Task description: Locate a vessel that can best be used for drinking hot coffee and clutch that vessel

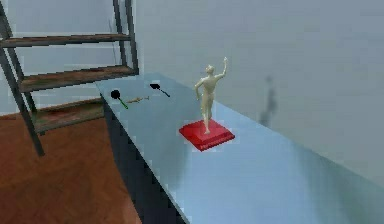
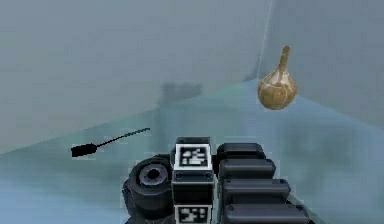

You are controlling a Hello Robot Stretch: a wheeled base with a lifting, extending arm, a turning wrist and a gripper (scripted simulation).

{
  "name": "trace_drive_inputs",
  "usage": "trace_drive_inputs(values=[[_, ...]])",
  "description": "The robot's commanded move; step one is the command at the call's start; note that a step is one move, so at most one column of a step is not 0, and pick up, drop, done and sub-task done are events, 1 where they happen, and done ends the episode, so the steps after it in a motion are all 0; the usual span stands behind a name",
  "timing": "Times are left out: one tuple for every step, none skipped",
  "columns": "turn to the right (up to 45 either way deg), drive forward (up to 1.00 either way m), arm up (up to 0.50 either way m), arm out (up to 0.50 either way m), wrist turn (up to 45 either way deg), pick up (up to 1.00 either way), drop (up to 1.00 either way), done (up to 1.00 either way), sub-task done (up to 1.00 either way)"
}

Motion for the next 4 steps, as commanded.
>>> trace_drive_inputs(values=[[0.0, 0.0, 0.0, 0.0, 45.0, 0.0, 0.0, 0.0, 0.0], [0.0, 0.0, 0.0, 0.0, 45.0, 0.0, 0.0, 0.0, 0.0], [0.0, 0.0, 0.0, 0.0, 39.0, 0.0, 0.0, 0.0, 0.0], [0.0, 0.0, -0.12, 0.0, 0.0, 0.0, 0.0, 0.0, 0.0]])
